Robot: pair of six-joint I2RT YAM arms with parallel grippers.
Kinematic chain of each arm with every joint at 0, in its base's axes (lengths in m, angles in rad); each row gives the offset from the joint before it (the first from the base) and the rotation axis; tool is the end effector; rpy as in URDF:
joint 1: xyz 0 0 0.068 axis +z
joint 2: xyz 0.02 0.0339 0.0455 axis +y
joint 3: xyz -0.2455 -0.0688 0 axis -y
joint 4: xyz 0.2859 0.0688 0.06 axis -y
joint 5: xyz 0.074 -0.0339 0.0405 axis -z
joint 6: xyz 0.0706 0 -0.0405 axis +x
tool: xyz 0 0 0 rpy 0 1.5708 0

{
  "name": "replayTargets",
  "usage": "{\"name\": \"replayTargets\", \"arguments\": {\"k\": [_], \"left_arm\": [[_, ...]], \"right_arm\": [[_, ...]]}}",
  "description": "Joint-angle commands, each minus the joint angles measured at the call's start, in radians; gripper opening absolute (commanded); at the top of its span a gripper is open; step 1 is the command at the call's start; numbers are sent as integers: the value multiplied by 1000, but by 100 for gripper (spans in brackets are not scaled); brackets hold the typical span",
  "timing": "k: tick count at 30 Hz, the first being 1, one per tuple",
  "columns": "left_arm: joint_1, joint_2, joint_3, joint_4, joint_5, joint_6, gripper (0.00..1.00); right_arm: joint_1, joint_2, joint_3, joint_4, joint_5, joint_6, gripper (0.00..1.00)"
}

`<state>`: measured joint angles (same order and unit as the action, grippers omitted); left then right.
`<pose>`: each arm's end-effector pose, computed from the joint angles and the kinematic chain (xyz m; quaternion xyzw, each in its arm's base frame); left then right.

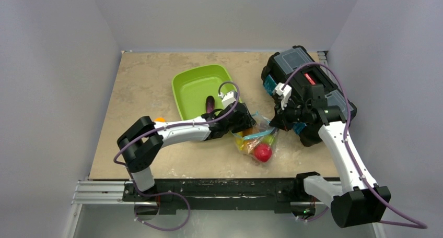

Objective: Open the zip-top bag and remove the fake food
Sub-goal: Pick up the fake vegetable from the zipper food storage bag.

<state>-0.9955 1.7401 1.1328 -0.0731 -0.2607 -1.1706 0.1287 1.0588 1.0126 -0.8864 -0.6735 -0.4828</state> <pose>0.2552 -0.3601 0.1521 -0.1340 0.8865 -0.3222 0.3037 0.2572 0.0777 0.2705 -0.3686 0.8234 0.2567 0.3467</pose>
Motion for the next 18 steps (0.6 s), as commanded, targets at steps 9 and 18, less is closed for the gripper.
{"name": "replayTargets", "arguments": {"k": [9,18], "left_arm": [[11,-198,-134,190,20,128,0],[13,-265,-177,284,115,145,0]], "right_arm": [[35,27,102,-172,-40,-212,0],[45,42,79,-102,-30,-156,0]]}}
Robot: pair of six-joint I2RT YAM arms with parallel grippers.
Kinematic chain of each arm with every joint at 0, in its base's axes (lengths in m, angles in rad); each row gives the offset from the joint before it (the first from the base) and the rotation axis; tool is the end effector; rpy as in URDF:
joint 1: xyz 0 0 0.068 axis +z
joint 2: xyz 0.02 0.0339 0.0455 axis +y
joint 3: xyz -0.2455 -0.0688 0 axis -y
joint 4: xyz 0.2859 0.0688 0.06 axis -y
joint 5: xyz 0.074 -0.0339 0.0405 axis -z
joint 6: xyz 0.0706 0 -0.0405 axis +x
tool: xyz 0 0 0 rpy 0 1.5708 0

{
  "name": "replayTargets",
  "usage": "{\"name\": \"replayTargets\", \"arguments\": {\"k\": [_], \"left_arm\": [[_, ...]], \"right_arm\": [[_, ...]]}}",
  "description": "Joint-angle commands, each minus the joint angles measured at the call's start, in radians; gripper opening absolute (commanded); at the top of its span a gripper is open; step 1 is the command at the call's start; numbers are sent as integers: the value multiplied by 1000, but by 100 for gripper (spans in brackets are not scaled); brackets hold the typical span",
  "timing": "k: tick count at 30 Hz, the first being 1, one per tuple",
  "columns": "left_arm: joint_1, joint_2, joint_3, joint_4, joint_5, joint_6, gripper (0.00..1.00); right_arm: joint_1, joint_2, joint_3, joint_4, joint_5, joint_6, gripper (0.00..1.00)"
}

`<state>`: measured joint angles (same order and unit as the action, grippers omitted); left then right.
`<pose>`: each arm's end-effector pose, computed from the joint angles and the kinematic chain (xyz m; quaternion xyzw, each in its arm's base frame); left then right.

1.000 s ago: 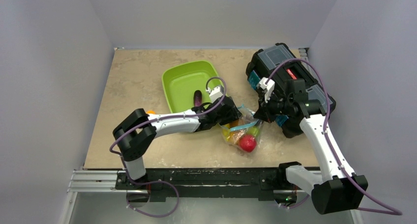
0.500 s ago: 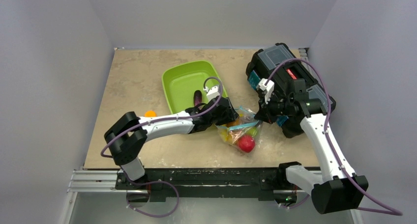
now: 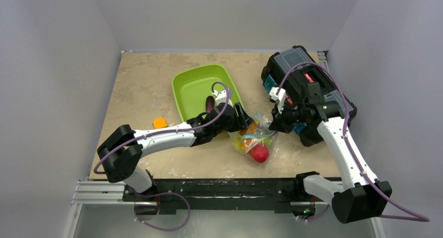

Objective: Open the zip-top bag and remove the fake food
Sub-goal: Pick up the fake vegetable from the zipper food storage bag.

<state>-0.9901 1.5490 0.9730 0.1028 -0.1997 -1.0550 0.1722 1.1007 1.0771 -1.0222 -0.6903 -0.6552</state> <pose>0.2391 -0.3389 0.1883 -0.0795 0.8468 -0.3987 0.3431 0.2489 0.0889 0.2745 -0.4457 0.7968 0.2589 0.3152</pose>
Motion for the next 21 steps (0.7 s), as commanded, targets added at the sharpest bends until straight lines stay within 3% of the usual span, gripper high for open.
{"name": "replayTargets", "arguments": {"k": [1,7,21], "left_arm": [[8,-82,-27,122,64,27,0],[11,-106,-85,214,123,-6,0],[24,-193,-132,199,86,-23,0]], "right_arm": [[2,1,12,40,-18,22,0],[1,-5,1,60,-16,40,0],[-1,-14,-6,81,17,60,0]]}}
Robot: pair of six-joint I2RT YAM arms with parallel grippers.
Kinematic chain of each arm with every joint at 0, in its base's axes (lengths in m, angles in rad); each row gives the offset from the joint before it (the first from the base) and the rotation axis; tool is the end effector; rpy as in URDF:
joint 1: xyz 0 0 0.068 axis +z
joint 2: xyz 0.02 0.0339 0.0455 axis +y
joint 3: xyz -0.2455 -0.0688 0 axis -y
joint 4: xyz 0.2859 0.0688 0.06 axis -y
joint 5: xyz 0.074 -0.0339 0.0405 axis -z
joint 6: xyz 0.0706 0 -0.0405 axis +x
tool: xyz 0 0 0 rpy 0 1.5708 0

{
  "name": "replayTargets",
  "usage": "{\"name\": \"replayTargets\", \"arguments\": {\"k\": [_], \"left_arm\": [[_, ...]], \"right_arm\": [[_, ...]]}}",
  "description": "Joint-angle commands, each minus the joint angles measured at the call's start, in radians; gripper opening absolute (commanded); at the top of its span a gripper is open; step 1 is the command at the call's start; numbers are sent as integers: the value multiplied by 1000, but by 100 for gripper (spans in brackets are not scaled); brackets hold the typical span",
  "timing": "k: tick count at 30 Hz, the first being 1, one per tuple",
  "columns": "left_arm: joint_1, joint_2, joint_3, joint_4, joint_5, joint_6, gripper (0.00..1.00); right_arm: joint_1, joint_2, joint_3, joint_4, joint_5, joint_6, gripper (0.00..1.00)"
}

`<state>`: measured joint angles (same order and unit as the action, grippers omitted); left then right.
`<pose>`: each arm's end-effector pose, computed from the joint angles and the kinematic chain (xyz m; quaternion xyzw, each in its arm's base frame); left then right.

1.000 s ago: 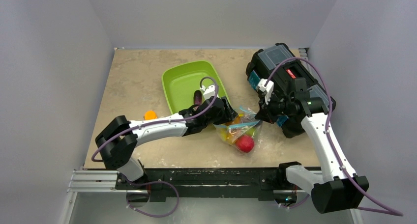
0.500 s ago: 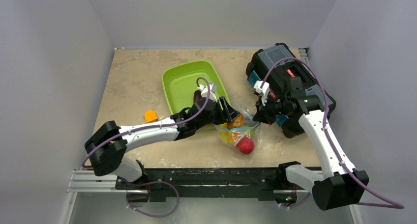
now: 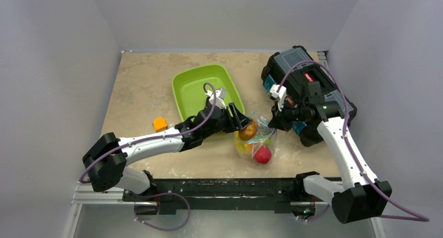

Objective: Open the zip-top bag and remove the fake food
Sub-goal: Pick up the fake vegetable from the zipper food storage bag.

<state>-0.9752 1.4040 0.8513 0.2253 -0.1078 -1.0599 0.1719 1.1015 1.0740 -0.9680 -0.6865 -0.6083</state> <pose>0.2254 -0.3191 0.2102 -0.0657 0.8097 -0.4718 0.3428 0.2548 0.0897 0.2767 -0.4317 0.7988 0.2572 0.3307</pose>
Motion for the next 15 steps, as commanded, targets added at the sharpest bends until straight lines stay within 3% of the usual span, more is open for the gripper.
{"name": "replayTargets", "arguments": {"k": [1,15], "left_arm": [[11,-51,-12,78,-6,-23,0],[97,-139,-63,99,17,-98,0]], "right_arm": [[0,-16,-4,29,15,14,0],[-3,-20,-6,35,20,20,0]]}}
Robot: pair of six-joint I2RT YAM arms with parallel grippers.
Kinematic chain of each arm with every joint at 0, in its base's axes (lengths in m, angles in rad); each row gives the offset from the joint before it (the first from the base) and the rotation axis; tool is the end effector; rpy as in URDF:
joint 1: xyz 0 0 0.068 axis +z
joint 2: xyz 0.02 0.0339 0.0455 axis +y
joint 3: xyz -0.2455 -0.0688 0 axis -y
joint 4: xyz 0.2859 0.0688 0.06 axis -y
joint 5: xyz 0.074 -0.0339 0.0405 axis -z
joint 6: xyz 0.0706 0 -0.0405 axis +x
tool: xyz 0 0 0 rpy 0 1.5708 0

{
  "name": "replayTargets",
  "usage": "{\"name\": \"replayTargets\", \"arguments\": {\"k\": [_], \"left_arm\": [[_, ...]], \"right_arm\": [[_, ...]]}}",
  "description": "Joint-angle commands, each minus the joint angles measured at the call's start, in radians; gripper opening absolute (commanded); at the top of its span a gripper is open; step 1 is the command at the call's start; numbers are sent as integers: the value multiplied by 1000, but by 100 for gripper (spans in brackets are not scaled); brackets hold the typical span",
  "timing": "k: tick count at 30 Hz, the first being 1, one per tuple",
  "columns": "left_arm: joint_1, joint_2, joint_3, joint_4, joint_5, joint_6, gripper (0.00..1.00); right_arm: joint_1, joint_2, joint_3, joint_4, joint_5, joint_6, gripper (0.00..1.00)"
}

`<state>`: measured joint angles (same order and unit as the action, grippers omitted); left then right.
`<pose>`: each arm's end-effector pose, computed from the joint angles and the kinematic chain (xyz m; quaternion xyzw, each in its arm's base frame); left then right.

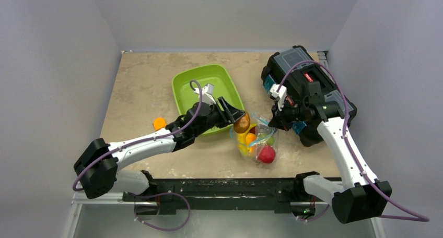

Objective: Open the zip-top bag and remove the fake food
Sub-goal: Pick up the fake vegetable from the zipper food storage bag, then place the fake vegetable in the bin.

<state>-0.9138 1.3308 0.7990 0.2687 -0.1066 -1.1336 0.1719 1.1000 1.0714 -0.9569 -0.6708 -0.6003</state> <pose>0.2366 -0.2945 0.2212 -0.1191 0.7843 -0.4967 0.3521 0.2561 0.0890 0.2763 -0.4284 0.8018 0.2500 0.3332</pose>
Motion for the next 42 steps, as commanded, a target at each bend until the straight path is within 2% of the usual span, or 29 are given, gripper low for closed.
{"name": "replayTargets", "arguments": {"k": [1,10,17,27,42], "left_arm": [[45,-75,-13,49,20,-23,0],[162,-179,-69,-42,48,14,0],[281,-174,-61,-133,102,93,0],[372,-30,46,-243,181,238,0],[376,207,238,-388,168,384,0]], "right_arm": [[-3,-19,-4,24,2,12,0],[-6,-21,-10,29,-3,11,0],[-9,-26,-11,27,-10,8,0],[-16,-31,-11,26,-18,2,0],[-23,-32,-14,26,-19,2,0]]}}
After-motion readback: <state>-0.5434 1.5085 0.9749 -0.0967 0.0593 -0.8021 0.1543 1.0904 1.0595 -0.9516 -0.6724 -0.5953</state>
